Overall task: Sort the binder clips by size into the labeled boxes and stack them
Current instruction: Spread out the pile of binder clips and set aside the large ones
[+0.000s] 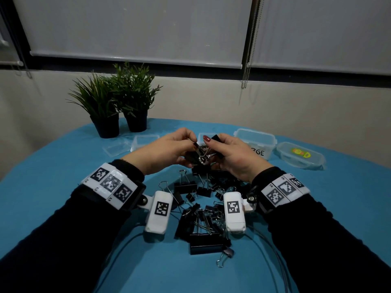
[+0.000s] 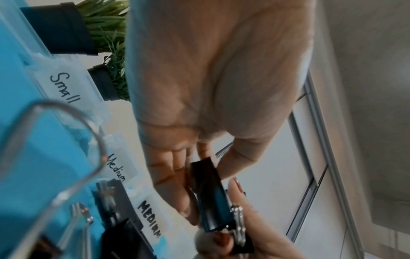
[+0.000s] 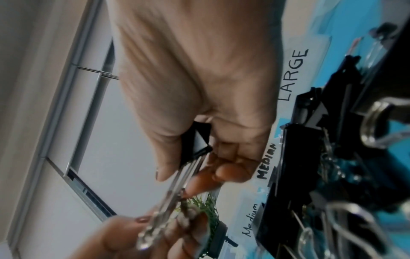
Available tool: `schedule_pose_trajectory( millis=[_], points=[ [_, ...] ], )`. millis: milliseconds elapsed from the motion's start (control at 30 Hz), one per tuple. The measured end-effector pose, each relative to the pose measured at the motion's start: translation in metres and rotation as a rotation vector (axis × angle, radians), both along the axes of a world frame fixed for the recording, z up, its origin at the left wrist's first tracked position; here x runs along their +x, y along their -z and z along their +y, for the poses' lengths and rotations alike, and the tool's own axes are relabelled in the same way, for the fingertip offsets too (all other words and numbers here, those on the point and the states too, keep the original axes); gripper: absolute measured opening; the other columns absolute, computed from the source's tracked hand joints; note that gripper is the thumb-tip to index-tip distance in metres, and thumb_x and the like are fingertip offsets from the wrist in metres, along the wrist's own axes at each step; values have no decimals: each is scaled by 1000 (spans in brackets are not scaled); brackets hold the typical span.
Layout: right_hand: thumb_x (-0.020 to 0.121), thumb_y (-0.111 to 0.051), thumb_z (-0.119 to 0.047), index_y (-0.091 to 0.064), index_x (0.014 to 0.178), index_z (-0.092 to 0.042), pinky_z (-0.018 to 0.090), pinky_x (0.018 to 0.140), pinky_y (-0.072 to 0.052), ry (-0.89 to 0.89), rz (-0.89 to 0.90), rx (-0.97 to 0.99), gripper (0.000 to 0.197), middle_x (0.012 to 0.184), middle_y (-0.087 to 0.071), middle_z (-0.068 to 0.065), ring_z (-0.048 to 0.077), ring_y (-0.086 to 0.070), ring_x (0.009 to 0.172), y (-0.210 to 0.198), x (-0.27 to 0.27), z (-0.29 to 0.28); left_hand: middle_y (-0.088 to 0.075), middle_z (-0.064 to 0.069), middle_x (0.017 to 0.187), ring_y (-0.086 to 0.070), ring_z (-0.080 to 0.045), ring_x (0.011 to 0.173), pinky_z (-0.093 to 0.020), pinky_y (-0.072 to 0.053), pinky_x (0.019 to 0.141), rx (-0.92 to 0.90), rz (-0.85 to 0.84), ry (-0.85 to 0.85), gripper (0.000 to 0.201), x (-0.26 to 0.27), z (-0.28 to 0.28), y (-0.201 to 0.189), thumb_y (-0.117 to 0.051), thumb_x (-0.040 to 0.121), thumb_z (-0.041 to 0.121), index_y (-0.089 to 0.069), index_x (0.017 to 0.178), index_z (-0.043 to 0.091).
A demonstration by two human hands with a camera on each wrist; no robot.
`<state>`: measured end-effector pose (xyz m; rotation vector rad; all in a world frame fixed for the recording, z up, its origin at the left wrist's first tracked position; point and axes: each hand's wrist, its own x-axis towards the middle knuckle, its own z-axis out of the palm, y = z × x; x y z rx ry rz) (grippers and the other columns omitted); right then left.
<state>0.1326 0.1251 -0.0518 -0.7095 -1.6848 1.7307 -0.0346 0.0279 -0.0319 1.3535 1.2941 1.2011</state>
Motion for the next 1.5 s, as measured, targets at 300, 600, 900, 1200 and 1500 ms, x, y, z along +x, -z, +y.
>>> schedule_pose_trajectory(
  millis=[300,600,900,1200,1500],
  points=[
    [72,-86,-11,-61,119,-1,38,66,-59,159,-66,-38,54,105,-73,27,33,-69,76,-1,3,0,-64,6,109,-66,-16,96,-38,-57,91,-510,1028,-31,73,-11,-15,-3,-74,59,76,-61,114,31],
    [78,-82,-6,-65,108,5,33,63,-60,198,-10,-124,36,90,-74,14,22,-73,71,3,0,1,-64,15,86,-59,-11,85,-35,-49,90,-473,997,72,34,-13,-12,4,-85,67,55,-70,91,37],
    [87,-74,-11,-69,111,-2,36,81,-58,122,24,-221,26,98,-71,17,26,-70,82,2,-3,1,-74,0,94,-70,-9,82,-27,-57,70,-334,735,8,18,-17,-9,2,-72,91,30,-65,100,17],
    [87,-70,-4,-65,117,8,44,77,-61,9,26,-276,32,107,-71,26,34,-72,86,1,-1,-8,-70,-11,103,-70,-22,88,-37,-61,76,-61,558,-51,21,5,4,12,-74,90,21,-57,102,21],
    [83,-73,3,-61,104,0,36,55,-59,247,75,-133,25,85,-70,18,28,-72,68,-7,24,2,-67,-1,122,-69,-24,109,-42,-54,100,2,351,10,44,30,11,16,-85,80,20,-59,115,23]
  ],
)
